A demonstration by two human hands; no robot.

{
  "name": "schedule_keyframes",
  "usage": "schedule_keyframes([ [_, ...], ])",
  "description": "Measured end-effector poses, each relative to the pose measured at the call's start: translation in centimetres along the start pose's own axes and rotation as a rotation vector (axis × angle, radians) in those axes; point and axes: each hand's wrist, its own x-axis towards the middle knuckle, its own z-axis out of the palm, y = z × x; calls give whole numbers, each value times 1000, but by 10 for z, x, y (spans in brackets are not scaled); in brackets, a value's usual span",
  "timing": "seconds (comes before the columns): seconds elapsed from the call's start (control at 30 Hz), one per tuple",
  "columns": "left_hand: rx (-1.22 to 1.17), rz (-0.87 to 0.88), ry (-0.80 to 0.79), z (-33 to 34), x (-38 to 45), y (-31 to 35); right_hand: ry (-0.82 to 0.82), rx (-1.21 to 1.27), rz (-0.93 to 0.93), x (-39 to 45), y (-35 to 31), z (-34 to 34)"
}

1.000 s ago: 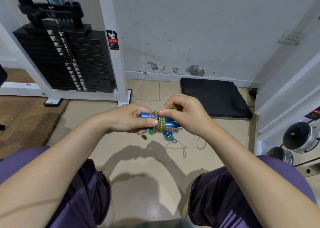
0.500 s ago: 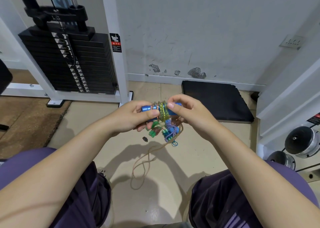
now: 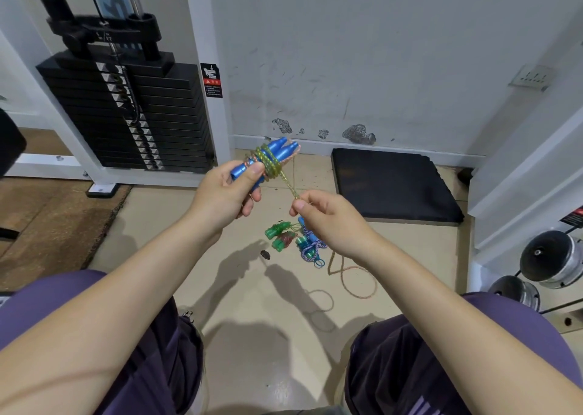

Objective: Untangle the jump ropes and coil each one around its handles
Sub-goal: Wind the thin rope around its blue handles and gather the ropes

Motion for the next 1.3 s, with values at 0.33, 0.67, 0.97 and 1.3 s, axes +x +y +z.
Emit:
schedule_keyframes([
  [0.33,-103,-35,18,5,-1,0,37,-182,-9,7,13,8],
  [0.67,481,11,-13,-9,12,-15,152,-579,-391,1,0,0],
  [0.97,431,35,-622,9,-14,9,115,-186,-216,11,9,-25],
  [1.3,299,-250,-780,5,-15,15,152,-249,-277,6,5,-13],
])
